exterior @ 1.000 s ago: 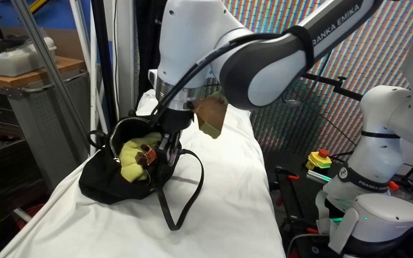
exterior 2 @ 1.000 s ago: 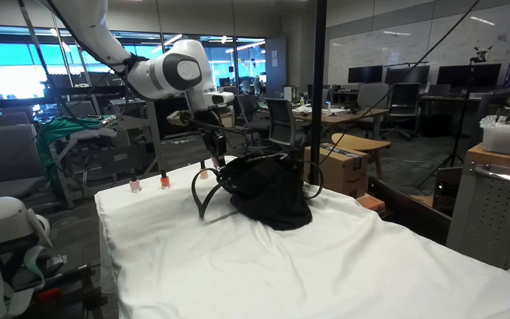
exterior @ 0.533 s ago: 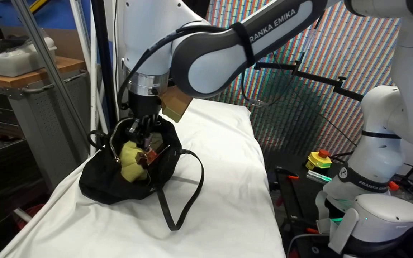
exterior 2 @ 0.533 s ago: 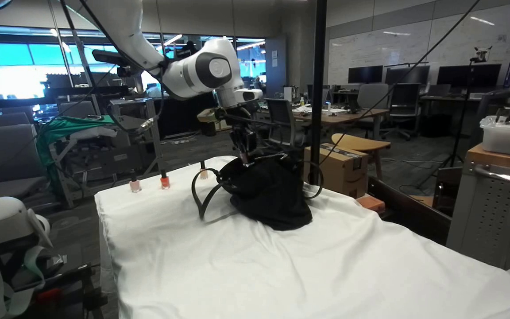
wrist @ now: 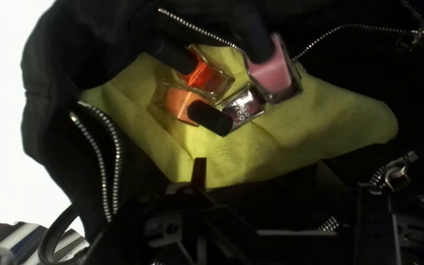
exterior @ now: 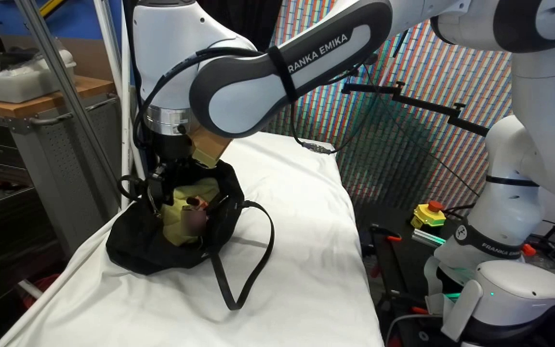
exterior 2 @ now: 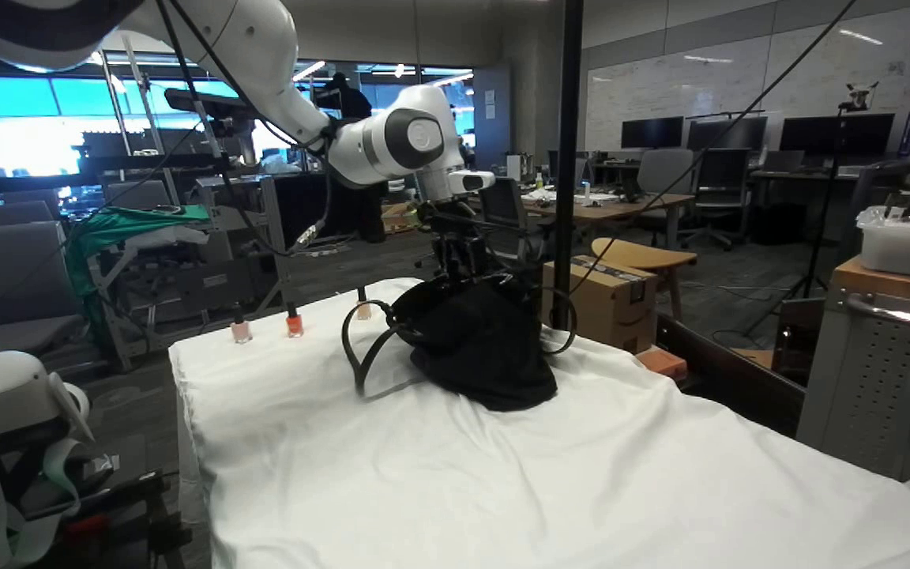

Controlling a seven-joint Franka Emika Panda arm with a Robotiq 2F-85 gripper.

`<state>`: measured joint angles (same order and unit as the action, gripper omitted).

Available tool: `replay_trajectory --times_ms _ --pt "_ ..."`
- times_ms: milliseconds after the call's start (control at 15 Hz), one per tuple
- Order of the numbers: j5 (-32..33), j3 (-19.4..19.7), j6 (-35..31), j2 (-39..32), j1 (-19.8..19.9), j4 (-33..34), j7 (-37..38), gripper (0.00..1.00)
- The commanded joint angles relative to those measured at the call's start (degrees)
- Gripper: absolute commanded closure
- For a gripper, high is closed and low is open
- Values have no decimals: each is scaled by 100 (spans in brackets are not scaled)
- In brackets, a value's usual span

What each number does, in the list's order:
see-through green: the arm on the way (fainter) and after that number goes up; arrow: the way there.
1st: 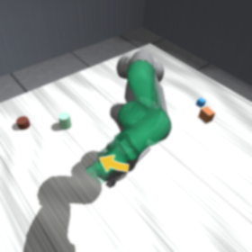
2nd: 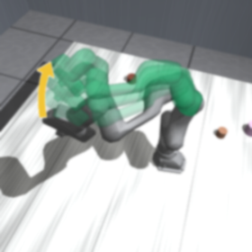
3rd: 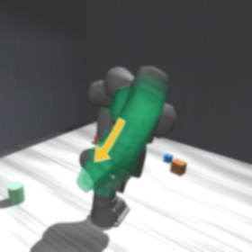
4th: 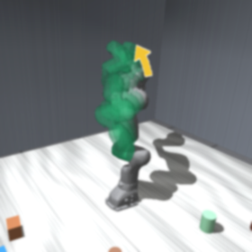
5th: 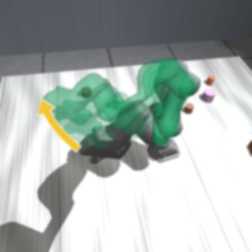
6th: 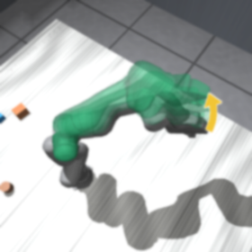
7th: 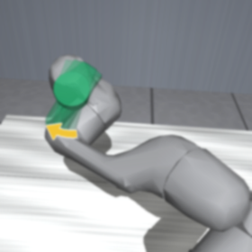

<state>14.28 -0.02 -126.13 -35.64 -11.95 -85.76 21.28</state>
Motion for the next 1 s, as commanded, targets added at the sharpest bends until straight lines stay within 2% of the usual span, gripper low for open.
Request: replay_trajectory --times_ms 0,400,933 --pt "-64 64 178 -49 -98 222 -74 0" --pt "-88 -3 122 274 -245 -241 8 0" --pt "-26 -356 76 1206 -755 -1605 293 0"
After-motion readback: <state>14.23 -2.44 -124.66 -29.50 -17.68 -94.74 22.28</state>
